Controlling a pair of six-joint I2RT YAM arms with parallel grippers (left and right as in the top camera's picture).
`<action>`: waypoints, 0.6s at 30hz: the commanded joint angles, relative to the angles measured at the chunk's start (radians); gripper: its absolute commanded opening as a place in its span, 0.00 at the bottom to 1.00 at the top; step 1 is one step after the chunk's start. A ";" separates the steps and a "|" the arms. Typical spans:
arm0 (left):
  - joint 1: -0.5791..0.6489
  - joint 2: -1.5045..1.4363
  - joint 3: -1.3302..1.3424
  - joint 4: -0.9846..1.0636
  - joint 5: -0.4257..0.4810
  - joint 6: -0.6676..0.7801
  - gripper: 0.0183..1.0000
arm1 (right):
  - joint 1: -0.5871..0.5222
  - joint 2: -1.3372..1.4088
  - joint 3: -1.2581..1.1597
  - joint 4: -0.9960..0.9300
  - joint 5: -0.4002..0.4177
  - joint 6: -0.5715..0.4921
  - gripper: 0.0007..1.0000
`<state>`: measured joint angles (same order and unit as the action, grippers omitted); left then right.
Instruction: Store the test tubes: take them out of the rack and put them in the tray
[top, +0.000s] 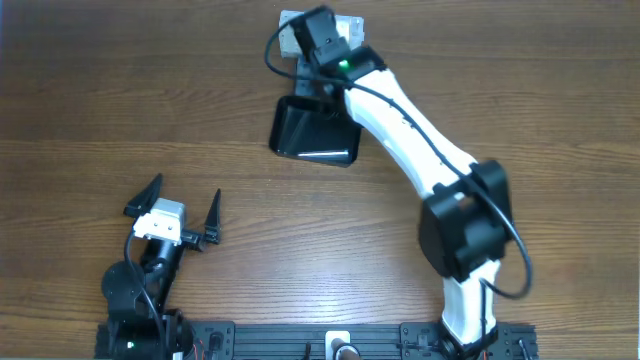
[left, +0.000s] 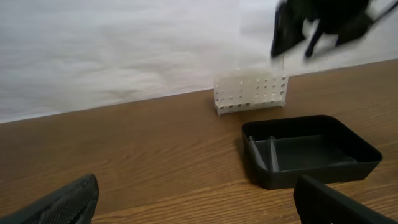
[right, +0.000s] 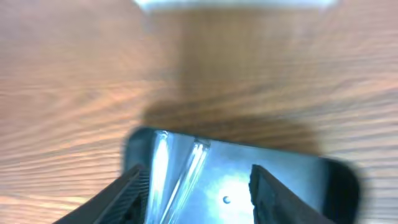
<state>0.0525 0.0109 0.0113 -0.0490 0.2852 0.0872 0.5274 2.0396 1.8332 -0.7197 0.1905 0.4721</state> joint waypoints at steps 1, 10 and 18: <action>-0.003 -0.008 -0.005 -0.001 0.010 0.014 1.00 | -0.026 -0.039 0.006 0.085 0.223 -0.223 0.72; -0.003 -0.008 -0.005 -0.001 0.010 0.014 1.00 | -0.119 0.092 0.006 0.320 0.211 -0.278 0.87; -0.003 -0.008 -0.005 -0.001 0.010 0.014 1.00 | -0.154 0.203 0.006 0.470 0.127 -0.317 0.88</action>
<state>0.0525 0.0109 0.0113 -0.0490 0.2848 0.0872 0.3767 2.2150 1.8404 -0.2821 0.3538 0.1768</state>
